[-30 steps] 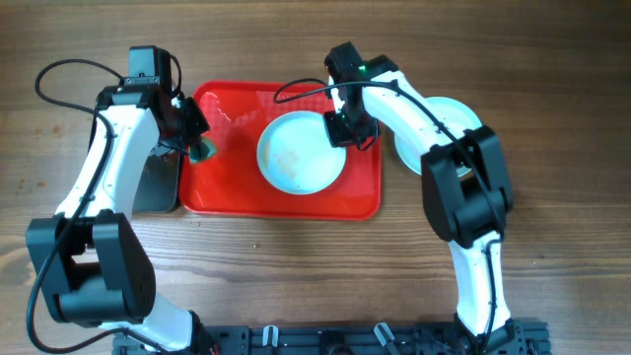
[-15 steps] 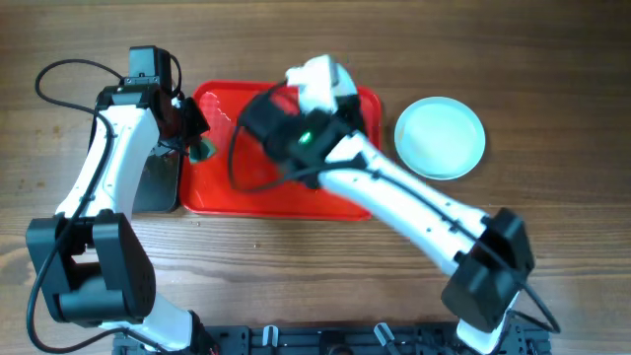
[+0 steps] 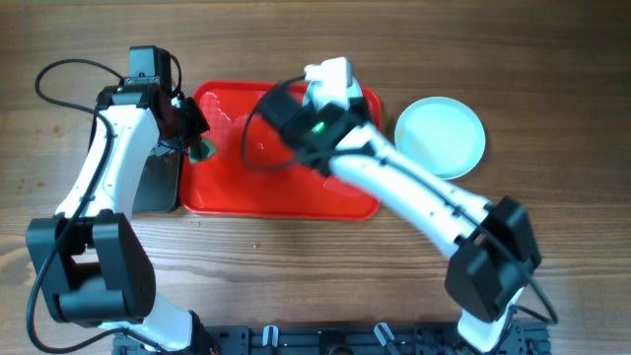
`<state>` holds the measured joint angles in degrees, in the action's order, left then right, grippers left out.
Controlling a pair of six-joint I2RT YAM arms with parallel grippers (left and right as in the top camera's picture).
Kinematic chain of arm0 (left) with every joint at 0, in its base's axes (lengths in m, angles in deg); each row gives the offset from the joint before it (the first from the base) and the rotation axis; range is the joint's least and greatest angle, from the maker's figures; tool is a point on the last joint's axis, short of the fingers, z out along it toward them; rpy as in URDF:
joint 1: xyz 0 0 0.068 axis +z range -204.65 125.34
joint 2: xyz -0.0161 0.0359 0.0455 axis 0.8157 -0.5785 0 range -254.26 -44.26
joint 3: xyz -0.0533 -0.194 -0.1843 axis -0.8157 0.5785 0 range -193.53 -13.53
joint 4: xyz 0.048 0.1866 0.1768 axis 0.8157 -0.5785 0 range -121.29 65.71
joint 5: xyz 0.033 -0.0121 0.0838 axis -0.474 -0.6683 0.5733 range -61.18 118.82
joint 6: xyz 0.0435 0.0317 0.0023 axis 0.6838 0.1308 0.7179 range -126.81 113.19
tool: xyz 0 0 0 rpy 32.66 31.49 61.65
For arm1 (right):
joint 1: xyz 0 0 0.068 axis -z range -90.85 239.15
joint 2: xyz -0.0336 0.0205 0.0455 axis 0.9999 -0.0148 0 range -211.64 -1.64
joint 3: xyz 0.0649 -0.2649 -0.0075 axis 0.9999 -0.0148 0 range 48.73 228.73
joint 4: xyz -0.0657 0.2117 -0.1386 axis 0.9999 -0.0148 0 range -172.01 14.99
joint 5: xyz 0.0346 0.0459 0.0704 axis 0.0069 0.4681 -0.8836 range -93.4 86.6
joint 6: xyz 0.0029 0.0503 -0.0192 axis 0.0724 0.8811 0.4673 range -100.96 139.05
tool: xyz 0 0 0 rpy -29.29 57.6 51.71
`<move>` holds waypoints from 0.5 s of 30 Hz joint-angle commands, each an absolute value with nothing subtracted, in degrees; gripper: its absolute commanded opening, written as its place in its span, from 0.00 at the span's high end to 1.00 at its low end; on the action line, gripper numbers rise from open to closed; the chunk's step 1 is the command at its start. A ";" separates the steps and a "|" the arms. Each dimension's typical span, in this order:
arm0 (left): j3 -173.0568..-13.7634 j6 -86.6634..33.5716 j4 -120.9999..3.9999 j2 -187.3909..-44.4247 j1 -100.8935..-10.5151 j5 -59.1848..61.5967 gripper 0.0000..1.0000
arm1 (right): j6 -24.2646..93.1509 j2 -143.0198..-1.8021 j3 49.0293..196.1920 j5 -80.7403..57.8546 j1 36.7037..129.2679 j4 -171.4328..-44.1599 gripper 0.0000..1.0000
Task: Clean dirty plates on tray and stack at the side
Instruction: 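Carry the plate right of the tray and stack it on the plate pile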
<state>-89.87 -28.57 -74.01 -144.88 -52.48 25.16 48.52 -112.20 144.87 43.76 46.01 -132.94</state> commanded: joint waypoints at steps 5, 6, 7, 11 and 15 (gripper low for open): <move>-89.50 -28.68 -73.81 -145.45 -52.28 27.00 0.95 | 28.76 -112.62 144.83 -6.36 67.37 -132.05 0.96; -89.50 -28.68 -73.81 -145.45 -52.28 27.00 0.95 | 27.56 -112.62 144.83 -9.55 70.58 -132.31 0.96; -89.50 -28.68 -73.81 -145.45 -52.28 27.00 0.95 | 27.19 -112.62 144.83 -11.10 73.18 -132.59 0.96; -89.50 -28.68 -73.81 -145.45 -52.28 27.00 0.95 | 28.37 -112.64 144.72 -13.31 84.35 -133.25 0.96; -89.50 -28.68 -73.81 -145.45 -52.28 27.00 0.96 | 33.50 -112.64 141.03 -8.02 93.60 -132.94 0.96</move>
